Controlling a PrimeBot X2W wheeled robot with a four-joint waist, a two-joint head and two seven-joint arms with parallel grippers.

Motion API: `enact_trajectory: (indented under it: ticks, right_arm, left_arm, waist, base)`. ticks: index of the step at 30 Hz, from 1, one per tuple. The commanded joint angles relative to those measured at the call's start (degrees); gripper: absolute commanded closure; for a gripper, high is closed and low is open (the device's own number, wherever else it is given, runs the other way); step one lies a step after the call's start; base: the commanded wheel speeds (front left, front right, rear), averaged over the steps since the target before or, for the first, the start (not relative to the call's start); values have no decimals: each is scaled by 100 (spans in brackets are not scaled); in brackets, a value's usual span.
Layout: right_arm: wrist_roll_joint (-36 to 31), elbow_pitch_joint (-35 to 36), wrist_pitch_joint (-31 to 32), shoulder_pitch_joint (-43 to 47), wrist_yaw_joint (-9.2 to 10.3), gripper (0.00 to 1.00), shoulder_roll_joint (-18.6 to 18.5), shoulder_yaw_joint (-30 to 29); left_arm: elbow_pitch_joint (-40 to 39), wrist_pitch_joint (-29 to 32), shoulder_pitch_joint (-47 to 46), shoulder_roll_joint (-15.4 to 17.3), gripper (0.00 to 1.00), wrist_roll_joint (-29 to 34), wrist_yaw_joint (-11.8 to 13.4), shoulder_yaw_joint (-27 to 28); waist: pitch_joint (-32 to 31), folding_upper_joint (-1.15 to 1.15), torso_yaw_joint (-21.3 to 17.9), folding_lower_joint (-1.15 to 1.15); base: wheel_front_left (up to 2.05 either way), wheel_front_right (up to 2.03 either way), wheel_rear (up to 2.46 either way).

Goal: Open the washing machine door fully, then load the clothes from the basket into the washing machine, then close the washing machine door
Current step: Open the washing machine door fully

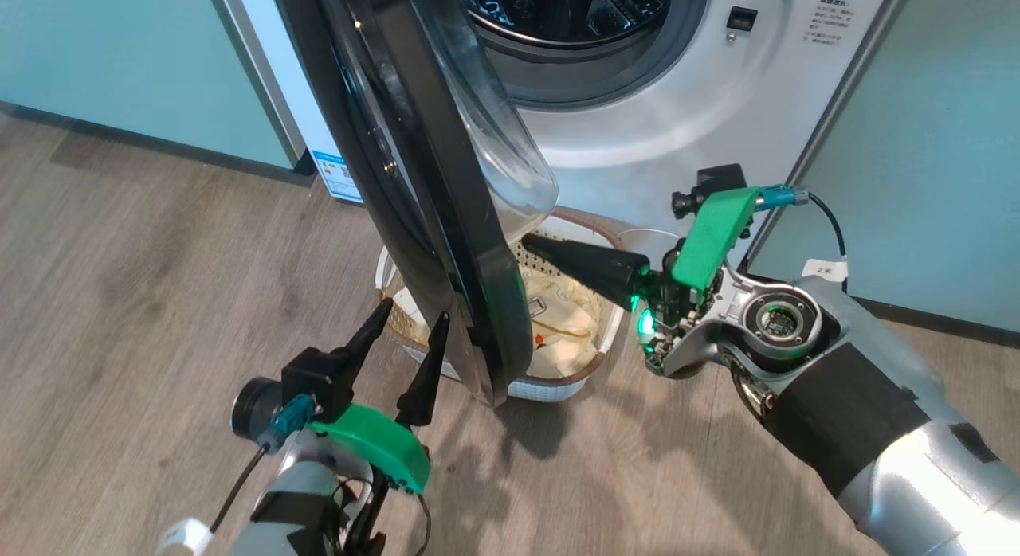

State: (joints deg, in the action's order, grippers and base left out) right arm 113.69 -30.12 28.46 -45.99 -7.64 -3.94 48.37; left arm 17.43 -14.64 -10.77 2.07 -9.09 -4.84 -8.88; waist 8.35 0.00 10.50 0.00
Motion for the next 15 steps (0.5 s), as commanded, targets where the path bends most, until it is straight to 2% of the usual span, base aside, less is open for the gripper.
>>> enact_trajectory:
  ticks: [1,5,6,7,8,15]
  right_arm:
    - [-71,198,-108,23,15,100,102,-104]
    - [-279,266,-494,52,15,100,101,-260]
    - [-359,297,-637,61,15,82,101,-313]
    - [-417,334,-773,85,15,35,101,-375]
    - [-531,373,-929,92,15,0,100,-419]
    - [-1418,637,-1827,229,15,0,85,-495]
  left_arm:
    - [-202,-36,-168,81,0,-27,33,228]
    - [-208,-36,-189,81,0,-58,59,199]
    - [-212,-36,-196,81,0,-63,61,195]
    - [-217,-36,-202,81,0,-67,63,193]
    - [-219,-36,-210,81,0,-67,62,193]
    - [-237,-36,-240,81,0,-56,66,211]
  waist:
    - [11,0,-8,0]
    - [39,0,-25,0]
    - [50,0,-29,0]
    - [60,0,-31,0]
    - [70,0,-33,0]
    - [126,0,-76,0]
  base:
    - [0,0,0]
    - [0,0,0]
    - [0,0,0]
    - [0,0,0]
    - [0,0,0]
    - [0,0,0]
